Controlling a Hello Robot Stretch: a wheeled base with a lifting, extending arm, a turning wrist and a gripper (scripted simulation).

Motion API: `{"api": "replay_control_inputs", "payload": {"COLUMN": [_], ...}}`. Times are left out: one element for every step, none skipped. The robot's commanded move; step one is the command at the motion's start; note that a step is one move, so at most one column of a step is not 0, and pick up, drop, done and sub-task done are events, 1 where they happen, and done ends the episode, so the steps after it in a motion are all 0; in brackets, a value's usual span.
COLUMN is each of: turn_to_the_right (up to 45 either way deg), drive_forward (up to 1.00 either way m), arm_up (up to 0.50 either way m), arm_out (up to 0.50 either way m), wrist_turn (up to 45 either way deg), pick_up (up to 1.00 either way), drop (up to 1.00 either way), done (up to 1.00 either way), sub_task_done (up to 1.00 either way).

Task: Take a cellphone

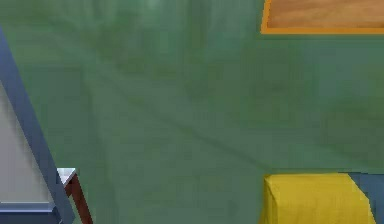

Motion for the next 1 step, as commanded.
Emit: {"api": "replay_control_inputs", "payload": {"turn_to_the_right": [0.0], "drive_forward": [0.00], "arm_up": [0.50], "arm_out": [0.00], "wrist_turn": [0.0], "pick_up": [0.00], "drop": [0.00], "done": [0.00], "sub_task_done": [0.00]}}
